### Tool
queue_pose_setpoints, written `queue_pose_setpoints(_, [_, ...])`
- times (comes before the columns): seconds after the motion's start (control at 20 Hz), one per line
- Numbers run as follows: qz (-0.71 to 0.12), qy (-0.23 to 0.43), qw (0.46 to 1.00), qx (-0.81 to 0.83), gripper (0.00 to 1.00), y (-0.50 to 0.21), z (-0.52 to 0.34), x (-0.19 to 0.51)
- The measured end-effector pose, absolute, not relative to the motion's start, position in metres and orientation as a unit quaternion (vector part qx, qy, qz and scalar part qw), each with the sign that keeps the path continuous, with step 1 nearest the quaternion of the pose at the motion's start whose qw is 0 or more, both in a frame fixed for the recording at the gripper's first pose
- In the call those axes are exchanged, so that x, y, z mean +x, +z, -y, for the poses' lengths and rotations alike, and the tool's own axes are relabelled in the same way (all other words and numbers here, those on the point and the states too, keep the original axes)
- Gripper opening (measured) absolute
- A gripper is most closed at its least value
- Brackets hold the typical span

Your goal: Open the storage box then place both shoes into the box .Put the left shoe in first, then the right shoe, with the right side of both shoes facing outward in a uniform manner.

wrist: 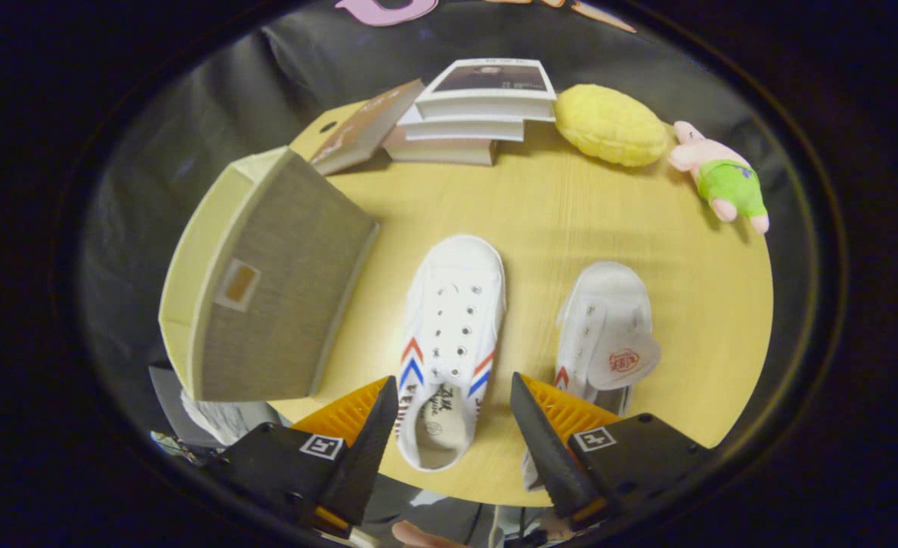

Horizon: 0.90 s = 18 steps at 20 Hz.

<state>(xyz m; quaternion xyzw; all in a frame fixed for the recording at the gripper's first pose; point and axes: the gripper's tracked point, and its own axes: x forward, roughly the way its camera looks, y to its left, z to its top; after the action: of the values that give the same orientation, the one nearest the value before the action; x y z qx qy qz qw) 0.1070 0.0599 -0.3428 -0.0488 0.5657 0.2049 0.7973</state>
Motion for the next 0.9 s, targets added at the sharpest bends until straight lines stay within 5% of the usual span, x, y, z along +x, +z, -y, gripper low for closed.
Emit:
queue_pose_setpoints(0.35, [-0.608, 0.168, 0.774, -0.052, 0.72, -0.392, -0.051, 0.108])
queue_pose_setpoints(0.7, [-0.627, 0.171, 0.760, 0.003, 0.15, -0.398, -0.061, 0.102])
queue_pose_setpoints(0.9, [-0.637, 0.150, 0.753, 0.069, 0.03, -0.393, -0.063, 0.099])
